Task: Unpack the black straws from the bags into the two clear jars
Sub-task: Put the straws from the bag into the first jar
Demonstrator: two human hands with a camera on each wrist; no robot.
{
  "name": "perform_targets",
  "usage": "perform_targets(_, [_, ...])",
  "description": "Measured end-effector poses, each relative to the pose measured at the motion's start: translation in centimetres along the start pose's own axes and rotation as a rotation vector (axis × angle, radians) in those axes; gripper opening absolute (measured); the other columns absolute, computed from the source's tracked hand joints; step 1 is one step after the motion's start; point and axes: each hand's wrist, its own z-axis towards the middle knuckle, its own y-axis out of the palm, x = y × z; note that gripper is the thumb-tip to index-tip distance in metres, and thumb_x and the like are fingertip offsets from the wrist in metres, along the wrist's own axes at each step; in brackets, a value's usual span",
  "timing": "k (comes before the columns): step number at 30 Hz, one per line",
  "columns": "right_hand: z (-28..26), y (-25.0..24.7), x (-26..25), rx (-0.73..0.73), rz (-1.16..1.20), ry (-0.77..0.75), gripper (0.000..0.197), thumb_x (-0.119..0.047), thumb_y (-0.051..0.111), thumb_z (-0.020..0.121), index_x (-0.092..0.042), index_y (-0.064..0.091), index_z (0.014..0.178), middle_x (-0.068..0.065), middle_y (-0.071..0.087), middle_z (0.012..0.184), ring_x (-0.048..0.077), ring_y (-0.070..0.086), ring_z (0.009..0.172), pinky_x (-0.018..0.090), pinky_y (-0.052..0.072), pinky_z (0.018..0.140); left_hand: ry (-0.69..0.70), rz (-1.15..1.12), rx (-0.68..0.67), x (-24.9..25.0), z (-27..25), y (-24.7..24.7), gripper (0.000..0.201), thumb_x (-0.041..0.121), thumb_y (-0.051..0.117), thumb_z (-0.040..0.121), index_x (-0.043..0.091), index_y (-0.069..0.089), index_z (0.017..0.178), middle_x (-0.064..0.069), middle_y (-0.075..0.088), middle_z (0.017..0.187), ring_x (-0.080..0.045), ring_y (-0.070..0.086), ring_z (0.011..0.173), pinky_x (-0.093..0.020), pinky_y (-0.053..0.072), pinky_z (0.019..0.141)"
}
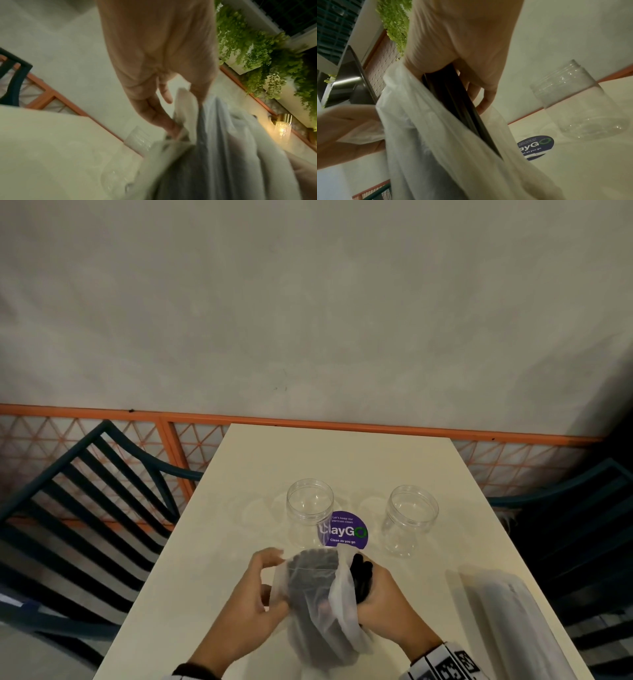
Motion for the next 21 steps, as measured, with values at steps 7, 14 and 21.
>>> perform_targets(7, [0.2,-0.6,-1.2,-0.02,0.039,-0.066,0.037,-0.028,0.079,0.056,-0.031,0.066,0.09,-0.016,0.073,0.088,0.004,0.067,0.088,0.016,0.05,0.076,0.1,-0.049,0.214,-0.2,0.8,-0.8,0.013,0.035,0.08,0.054,0.039,0.074,0.065,0.011,0.073,0.065,-0.002,0.063,0.061,-0.012,0.047,0.061])
perform_targets(14, [0.1,-0.7,-0.5,0.019,0.025,-0.068,0.071,-0.052,0.086,0.045,-0.036,0.052,0.106,-0.002,0.056,0.116,0.009,0.055,0.11,0.027,0.047,0.094,-0.012,-0.19,0.211,-2.9,0.5,0.1,0.029,0.043,0.063,0.073,0.015,0.056,0.069,-0.002,0.058,0.063,-0.018,0.049,0.06,-0.027,0.039,0.057])
perform_targets(21, [0.3,-0.5,-1.1,-0.052,0.021,-0.102,0.056,-0.032,0.081,0.059,-0.036,0.053,0.107,-0.017,0.063,0.108,0.006,0.058,0.107,0.018,0.047,0.089,0.021,-0.199,-0.024,-1.2,0.4,-1.3,0.018,0.034,0.066,0.079,0.027,0.067,0.096,-0.006,0.069,0.089,-0.02,0.067,0.074,-0.024,0.053,0.068])
